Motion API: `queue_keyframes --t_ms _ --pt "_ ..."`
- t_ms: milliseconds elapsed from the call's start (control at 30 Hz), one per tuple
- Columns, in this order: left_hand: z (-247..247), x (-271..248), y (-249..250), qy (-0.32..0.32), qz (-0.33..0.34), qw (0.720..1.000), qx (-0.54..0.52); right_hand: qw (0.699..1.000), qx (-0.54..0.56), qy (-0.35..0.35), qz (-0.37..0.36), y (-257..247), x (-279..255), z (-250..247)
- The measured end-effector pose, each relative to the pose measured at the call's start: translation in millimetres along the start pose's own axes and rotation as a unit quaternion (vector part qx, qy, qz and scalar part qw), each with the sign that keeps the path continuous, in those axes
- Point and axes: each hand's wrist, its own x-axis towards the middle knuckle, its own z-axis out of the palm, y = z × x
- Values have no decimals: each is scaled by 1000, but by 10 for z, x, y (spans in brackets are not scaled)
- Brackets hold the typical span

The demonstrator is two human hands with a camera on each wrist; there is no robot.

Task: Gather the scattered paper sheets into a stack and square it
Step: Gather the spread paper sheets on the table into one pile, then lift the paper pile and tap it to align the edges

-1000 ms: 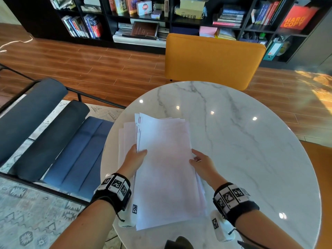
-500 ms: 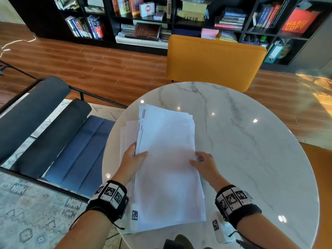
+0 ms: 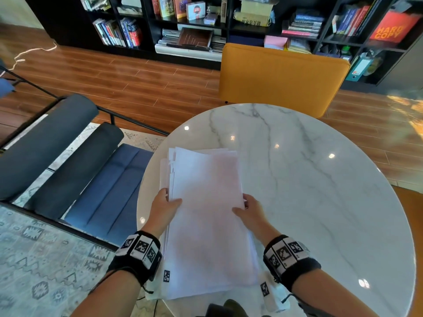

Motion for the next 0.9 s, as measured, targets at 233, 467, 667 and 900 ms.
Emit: queue_keyframes --t_ms 233,467,667,900 --pt "-30 114 -95 91 -77 980 158 986 -165 26 14 -199 -8 64" --pt "-58 187 -71 63 -125 990 6 993 71 1 91 -307 21 -9" --pt "-63 122 -82 63 -80 994 31 995 34 -40 80 -299 95 40" --pt "8 1 -33 14 -22 998 -49 995 78 -54 44 -283 40 177"
